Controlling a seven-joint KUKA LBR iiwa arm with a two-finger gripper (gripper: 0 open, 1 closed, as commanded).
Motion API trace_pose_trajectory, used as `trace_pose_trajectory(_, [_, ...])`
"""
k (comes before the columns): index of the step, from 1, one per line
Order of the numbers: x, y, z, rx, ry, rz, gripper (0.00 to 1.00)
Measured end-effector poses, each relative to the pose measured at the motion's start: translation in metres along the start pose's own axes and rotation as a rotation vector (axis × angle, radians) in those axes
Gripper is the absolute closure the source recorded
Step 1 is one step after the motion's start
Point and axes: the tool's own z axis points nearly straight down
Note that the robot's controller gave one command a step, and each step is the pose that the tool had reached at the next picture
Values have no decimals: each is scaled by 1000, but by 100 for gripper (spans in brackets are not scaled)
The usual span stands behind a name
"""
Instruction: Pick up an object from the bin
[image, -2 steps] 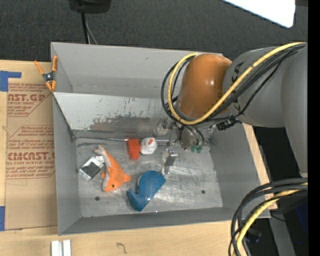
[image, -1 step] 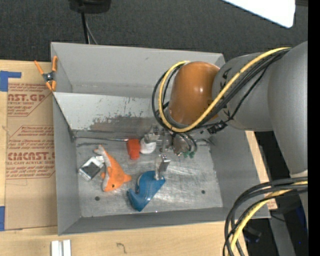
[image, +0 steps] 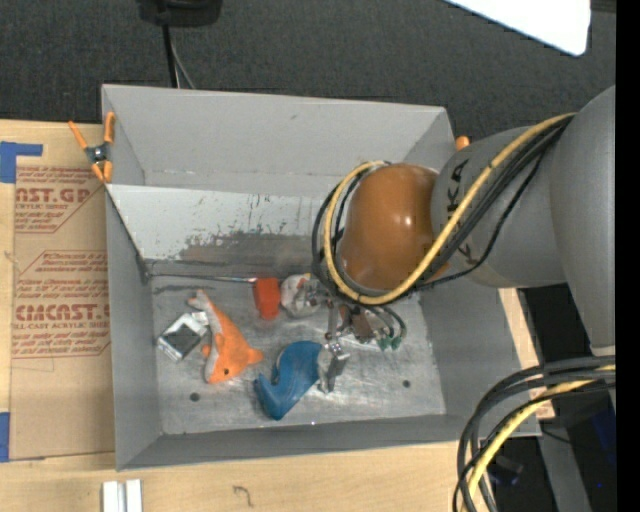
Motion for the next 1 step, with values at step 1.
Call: trace_pose_trajectory(1, [16,-10,45,3,-10,-134,100])
